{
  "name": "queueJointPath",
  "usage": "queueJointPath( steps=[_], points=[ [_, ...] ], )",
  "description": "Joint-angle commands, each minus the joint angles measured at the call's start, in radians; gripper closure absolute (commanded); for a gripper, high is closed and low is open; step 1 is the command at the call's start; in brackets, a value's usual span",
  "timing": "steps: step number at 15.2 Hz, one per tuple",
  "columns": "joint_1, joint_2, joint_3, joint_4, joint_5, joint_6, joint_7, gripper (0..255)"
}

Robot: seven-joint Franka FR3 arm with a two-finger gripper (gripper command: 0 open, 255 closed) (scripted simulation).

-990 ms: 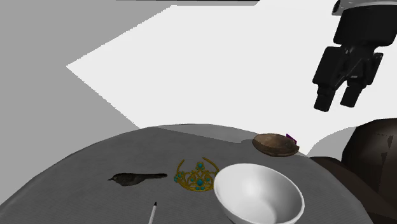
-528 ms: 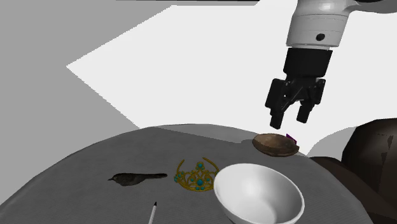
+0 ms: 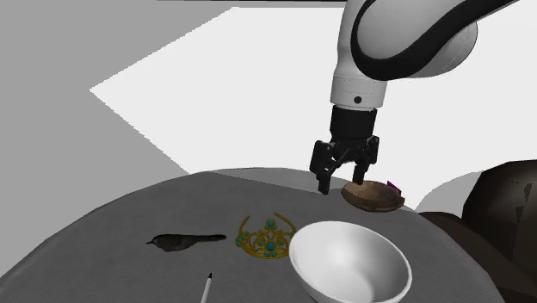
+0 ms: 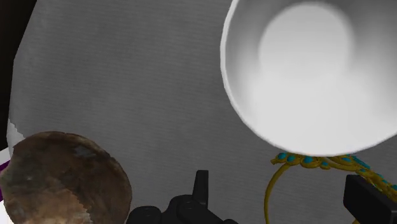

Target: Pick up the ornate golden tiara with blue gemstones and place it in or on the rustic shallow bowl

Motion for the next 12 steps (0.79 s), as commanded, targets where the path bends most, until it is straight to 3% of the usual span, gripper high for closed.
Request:
queueJointPath(
  steps=[1, 12],
  points=[
    [0.002, 0.071, 0.003, 0.039, -0.002, 0.027, 0.003, 0],
    [0.014, 0.503, 0.01, 0.375, -0.019, 0.093, 0.02, 0]
  ],
)
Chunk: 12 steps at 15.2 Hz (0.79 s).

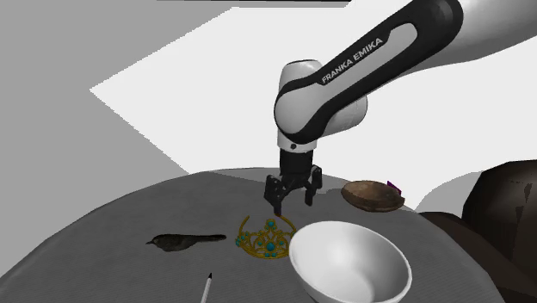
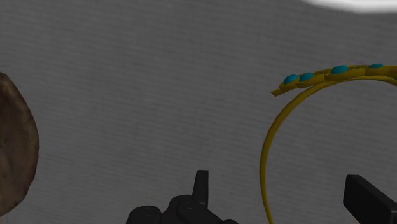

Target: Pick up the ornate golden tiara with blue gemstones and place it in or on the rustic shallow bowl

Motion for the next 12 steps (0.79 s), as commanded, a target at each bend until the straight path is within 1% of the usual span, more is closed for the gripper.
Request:
queueJointPath(
  steps=[1, 7, 12],
  points=[
    [0.002, 0.041, 0.0, 0.028, -0.002, 0.01, 0.002, 0],
    [0.0, 0.085, 0.0, 0.009, -0.003, 0.075, 0.003, 0],
    [0.0, 0.09, 0.0, 0.007, -0.003, 0.081, 0.003, 0]
  ],
)
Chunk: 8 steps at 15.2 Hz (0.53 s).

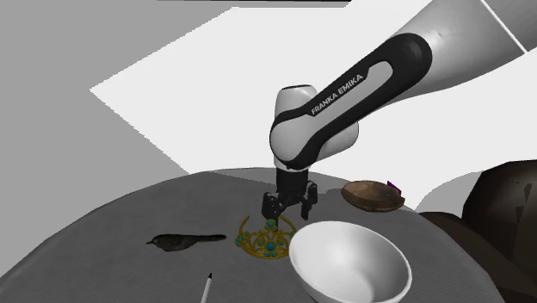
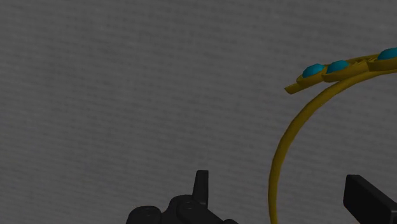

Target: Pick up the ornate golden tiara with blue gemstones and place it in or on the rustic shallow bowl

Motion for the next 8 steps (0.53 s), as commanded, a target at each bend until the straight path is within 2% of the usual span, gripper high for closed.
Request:
queueJointPath(
  steps=[1, 3, 4, 8],
  points=[
    [0.0, 0.0, 0.0, 0.0, 0.0, 0.0, 0.0, 0],
    [0.0, 0.0, 0.0, 0.0, 0.0, 0.0, 0.0, 0],
    [0.0, 0.0, 0.0, 0.0, 0.0, 0.0, 0.0, 255],
    [0.001, -0.002, 0.0, -0.004, 0.0, 0.002, 0.001, 255]
  ],
)
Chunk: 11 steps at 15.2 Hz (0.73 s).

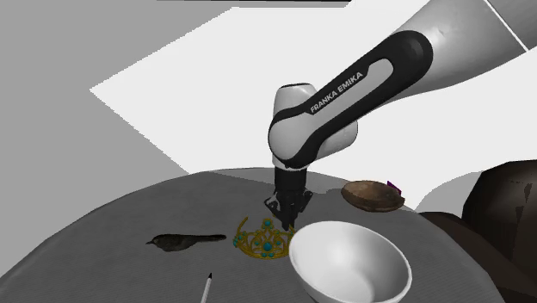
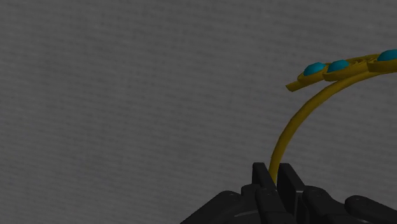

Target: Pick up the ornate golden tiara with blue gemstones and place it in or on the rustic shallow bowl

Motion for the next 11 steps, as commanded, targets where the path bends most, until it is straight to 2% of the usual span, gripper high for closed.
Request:
queueJointPath(
  steps=[1, 5, 11],
  points=[
    [-0.002, 0.003, -0.003, -0.001, -0.002, -0.002, 0.001, 255],
    [-0.004, 0.005, -0.004, -0.002, -0.001, 0.0, -0.001, 255],
    [-0.004, -0.036, -0.003, 0.024, -0.001, -0.067, -0.004, 255]
  ],
)
